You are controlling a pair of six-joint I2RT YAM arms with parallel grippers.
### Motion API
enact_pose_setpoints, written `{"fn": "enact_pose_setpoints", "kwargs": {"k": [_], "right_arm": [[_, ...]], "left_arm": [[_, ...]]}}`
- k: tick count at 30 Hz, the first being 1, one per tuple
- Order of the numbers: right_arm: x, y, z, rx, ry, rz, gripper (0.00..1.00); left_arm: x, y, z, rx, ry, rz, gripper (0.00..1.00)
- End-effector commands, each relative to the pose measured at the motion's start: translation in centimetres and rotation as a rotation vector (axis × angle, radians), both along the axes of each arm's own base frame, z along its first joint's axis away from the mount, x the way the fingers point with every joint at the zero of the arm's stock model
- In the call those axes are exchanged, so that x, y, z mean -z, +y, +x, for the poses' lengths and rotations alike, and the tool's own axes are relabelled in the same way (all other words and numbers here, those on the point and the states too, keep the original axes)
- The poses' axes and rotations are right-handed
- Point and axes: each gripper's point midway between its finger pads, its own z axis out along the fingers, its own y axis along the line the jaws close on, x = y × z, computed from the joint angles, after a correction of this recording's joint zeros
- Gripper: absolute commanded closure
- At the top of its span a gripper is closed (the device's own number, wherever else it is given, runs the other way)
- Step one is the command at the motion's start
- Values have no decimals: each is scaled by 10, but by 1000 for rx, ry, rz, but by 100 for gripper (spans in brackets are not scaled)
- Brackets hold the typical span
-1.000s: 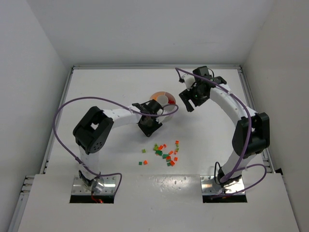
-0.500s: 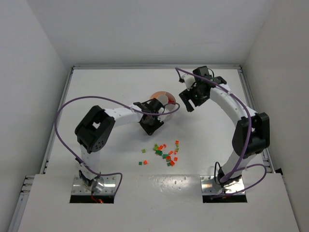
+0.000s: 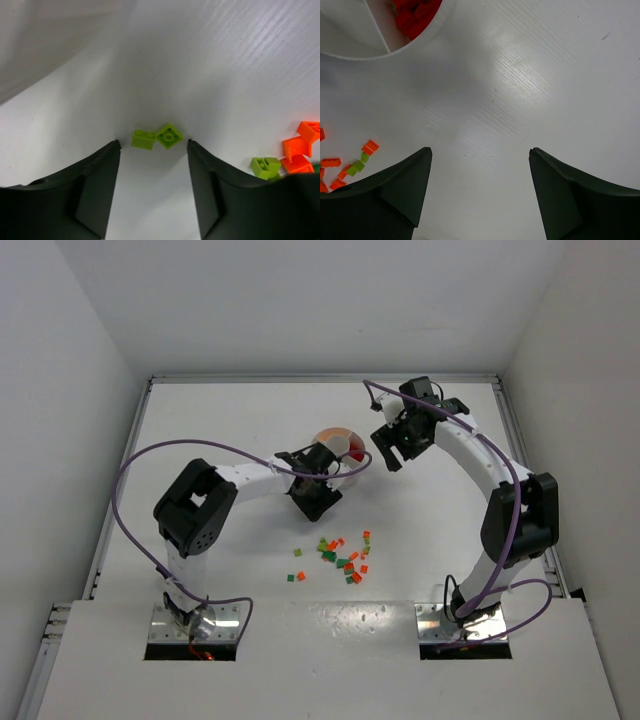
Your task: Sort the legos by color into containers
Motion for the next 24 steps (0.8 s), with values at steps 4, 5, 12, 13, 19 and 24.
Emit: {"fn": "enact_pose_setpoints", "kwargs": {"k": [4, 5, 12, 13, 19, 24], "right_arm": [[-19, 5, 10, -13, -64, 14, 21], [-19, 5, 10, -13, -64, 14, 21], [-19, 5, 13, -13, -64, 14, 21], [-19, 5, 13, -13, -64, 14, 21], [-19, 5, 13, -21, -66, 10, 21], [-19, 5, 13, -21, -66, 10, 21]], "left_arm": [[31, 4, -21, -16, 127, 12, 43], [31, 2, -23, -12, 133, 4, 45], [33, -4, -22, 9, 137, -1, 46], [33, -4, -22, 9, 137, -1, 48], [36, -5, -29, 30, 150, 2, 59], [32, 3, -38, 38, 153, 9, 62]]}}
